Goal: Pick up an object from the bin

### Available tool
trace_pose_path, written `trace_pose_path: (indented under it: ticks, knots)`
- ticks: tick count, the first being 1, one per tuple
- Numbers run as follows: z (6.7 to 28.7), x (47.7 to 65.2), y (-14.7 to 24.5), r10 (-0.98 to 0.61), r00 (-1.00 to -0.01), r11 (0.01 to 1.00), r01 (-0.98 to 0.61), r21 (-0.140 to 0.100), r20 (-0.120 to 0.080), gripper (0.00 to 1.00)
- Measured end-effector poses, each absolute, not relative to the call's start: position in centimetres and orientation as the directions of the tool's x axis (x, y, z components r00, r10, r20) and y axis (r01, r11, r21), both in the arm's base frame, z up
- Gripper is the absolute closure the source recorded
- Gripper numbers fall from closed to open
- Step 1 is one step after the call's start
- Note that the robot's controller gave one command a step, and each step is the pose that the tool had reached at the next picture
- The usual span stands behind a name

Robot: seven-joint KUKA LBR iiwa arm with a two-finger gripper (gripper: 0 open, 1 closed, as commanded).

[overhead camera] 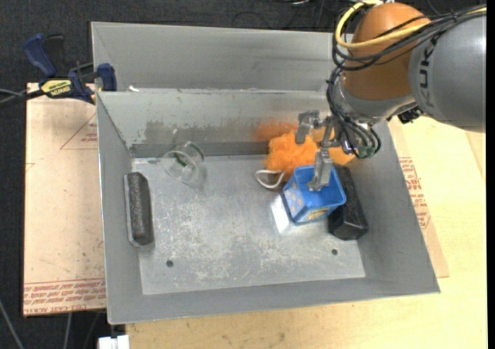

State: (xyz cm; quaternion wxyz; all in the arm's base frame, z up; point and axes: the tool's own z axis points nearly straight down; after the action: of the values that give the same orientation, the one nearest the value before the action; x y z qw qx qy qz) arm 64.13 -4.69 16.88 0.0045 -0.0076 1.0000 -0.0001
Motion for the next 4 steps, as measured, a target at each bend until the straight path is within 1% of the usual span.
trace_pose_path:
  ticks: [1,2,3,4]
  knots:
    - [13.1,63.6,-5.0,-0.029,-1.0,1.0,-0.029,0.002,-0.004,0.0]
    - [10.5,64.3,-4.6,-0.069,-0.997,0.998,-0.069,-0.001,-0.02,0.0]
    - [6.5,64.4,-4.3,-0.086,-0.996,0.996,-0.086,0.002,-0.026,0.0]
    - [7.7,63.9,-3.6,-0.29,-0.956,0.957,-0.29,-0.006,-0.039,1.0]
